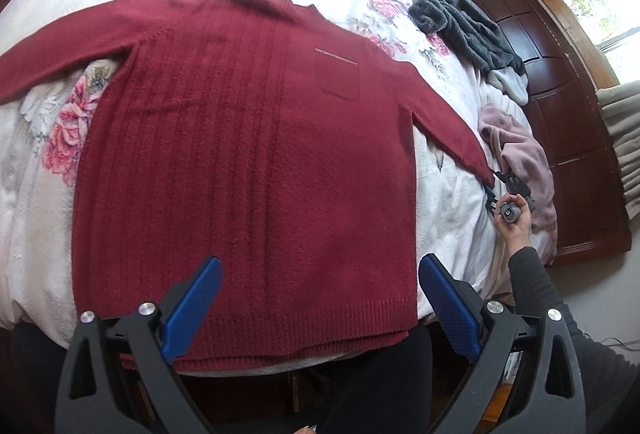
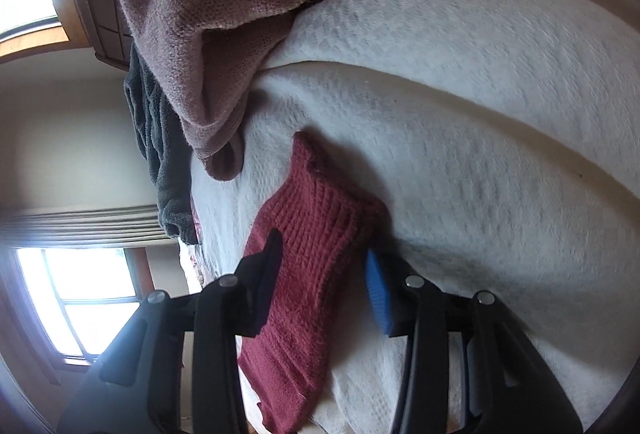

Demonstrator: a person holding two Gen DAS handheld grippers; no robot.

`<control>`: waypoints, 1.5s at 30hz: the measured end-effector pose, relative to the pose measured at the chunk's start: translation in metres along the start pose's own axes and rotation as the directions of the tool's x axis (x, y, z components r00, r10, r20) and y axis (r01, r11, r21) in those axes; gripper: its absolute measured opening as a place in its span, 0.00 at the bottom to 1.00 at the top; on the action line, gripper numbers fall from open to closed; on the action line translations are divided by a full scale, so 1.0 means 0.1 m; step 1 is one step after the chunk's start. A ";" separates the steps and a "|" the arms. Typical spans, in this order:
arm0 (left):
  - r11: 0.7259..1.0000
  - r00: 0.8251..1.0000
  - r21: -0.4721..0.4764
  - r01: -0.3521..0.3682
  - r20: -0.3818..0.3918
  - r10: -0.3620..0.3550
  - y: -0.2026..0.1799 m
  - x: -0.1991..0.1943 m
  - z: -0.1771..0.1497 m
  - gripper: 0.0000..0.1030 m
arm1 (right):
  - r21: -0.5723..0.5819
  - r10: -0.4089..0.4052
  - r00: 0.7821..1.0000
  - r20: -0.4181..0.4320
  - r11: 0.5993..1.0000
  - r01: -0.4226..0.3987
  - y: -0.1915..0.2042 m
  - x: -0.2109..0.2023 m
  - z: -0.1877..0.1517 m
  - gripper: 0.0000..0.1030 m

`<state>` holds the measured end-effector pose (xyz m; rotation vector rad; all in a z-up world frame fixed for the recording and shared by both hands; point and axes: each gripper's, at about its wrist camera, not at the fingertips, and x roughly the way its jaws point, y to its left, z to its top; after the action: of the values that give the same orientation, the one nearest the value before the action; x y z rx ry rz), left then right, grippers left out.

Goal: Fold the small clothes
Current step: 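Grasp the cuff of one red sweater sleeve with the right gripper, then lift the sleeve and fold it across the sweater body with the right gripper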

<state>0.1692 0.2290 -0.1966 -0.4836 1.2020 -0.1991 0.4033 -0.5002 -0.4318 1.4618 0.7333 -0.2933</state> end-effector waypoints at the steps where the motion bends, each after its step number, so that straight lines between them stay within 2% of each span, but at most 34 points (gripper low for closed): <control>1: 1.000 1.000 -0.005 -0.001 0.002 0.001 0.02 -0.01 0.00 0.96 | -0.003 -0.004 1.000 0.000 1.000 0.004 0.01 -0.03 -0.04 0.31; 3: 1.000 1.000 -0.025 0.009 0.002 -0.008 0.07 -0.03 -0.02 0.96 | -0.018 -0.001 1.000 -0.007 1.000 0.001 0.07 -0.05 -0.02 0.13; 4: 0.999 1.000 -0.030 0.015 0.001 -0.015 0.09 -0.04 -0.02 0.96 | -0.034 -0.002 1.000 -0.006 0.999 0.001 0.11 -0.06 -0.02 0.11; 10: 0.998 0.998 -0.036 0.060 0.029 -0.059 0.15 -0.20 -0.04 0.96 | -0.204 0.006 0.999 0.032 0.979 0.001 0.67 -0.27 -0.21 0.09; 14: 0.997 0.996 -0.032 0.074 0.059 -0.072 0.18 -0.32 -0.03 0.96 | -0.347 0.053 0.998 0.036 0.937 -0.037 1.27 -0.43 -0.51 0.09; 19: 0.997 0.993 -0.026 0.074 0.096 -0.071 0.22 -0.45 -0.03 0.96 | -0.464 0.110 0.994 0.015 0.881 -0.090 1.83 -0.57 -0.91 0.09; 25: 0.997 0.973 0.035 0.067 0.217 -0.073 0.23 -0.68 0.01 0.96 | -0.587 0.141 0.989 -0.050 0.797 -0.143 2.38 -0.56 -1.55 0.09; 31: 0.996 0.925 0.011 0.083 0.372 -0.081 0.38 -0.88 0.16 0.96 | -0.685 0.115 0.985 -0.130 0.708 -0.173 2.66 -0.34 -2.28 0.09; 35: 0.994 0.913 0.014 0.106 0.394 -0.102 0.46 -0.93 0.36 0.96 | -0.729 0.087 0.977 -0.197 0.653 -0.205 2.77 -0.07 -2.81 0.09; 37: 0.992 0.919 0.009 0.125 0.377 -0.119 0.50 -0.92 0.45 0.96 | -0.749 0.069 0.973 -0.221 0.627 -0.214 2.77 0.04 -3.04 0.09; 40: 0.991 0.928 0.000 0.136 0.350 -0.127 0.54 -0.84 0.60 0.96 | -0.806 0.006 0.968 -0.250 0.553 -0.211 2.75 0.32 -3.50 0.09; 43: 0.990 0.921 0.001 0.138 0.367 -0.128 0.54 -0.76 0.74 0.96 | -0.850 -0.058 0.964 -0.260 0.488 -0.200 2.66 0.60 -3.88 0.09; 45: 0.985 0.916 -0.015 0.174 0.369 -0.156 0.54 -0.66 0.82 0.96 | -0.872 -0.107 0.957 -0.268 0.449 -0.194 2.52 0.79 -4.17 0.09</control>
<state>0.2157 0.3238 -0.1428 -0.6354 0.8008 -0.2142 0.5009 -0.0488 -0.2569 0.4587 0.8839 0.3613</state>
